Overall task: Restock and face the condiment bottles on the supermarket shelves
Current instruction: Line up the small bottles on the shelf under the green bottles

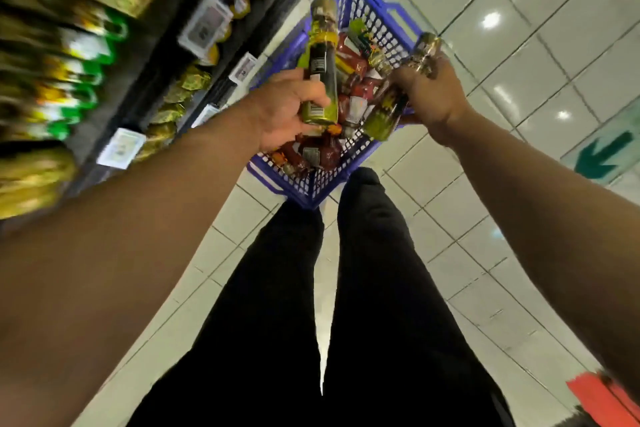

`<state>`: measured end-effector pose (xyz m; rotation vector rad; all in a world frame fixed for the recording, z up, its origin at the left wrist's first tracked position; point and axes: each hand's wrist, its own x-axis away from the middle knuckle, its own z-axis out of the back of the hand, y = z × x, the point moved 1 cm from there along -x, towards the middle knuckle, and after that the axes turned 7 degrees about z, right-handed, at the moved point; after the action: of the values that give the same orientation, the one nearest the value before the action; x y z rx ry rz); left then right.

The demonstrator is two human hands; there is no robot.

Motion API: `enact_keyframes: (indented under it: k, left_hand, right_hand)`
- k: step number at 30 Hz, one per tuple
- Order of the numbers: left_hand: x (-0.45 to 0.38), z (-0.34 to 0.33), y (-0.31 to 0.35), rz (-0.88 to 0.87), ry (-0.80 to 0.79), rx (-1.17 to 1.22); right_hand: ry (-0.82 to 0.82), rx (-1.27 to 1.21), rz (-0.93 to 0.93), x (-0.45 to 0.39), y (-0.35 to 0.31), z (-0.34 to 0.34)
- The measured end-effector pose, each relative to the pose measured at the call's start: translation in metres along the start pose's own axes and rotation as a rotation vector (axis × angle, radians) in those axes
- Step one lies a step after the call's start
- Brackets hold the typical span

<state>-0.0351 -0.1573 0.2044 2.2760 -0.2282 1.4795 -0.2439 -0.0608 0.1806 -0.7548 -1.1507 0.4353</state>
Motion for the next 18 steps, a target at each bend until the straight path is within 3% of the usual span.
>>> enact_keyframes:
  k: [3, 9, 13, 18]
  left_hand:
    - [0.084, -0.028, 0.029, -0.149, -0.087, -0.040]
    - [0.234, -0.064, 0.064, -0.432, -0.092, 0.004]
    - [0.320, -0.067, 0.060, -0.576, -0.073, -0.002]
    - [0.406, -0.064, 0.036, -0.774, 0.024, 0.117]
  right_hand:
    - [-0.008, -0.079, 0.110, 0.062, -0.071, 0.003]
    - [0.016, -0.265, 0.273, 0.176, -0.193, -0.005]
    - [-0.070, -0.416, 0.411, 0.245, -0.241, -0.020]
    - [-0.205, -0.392, 0.514, 0.312, -0.274, -0.042]
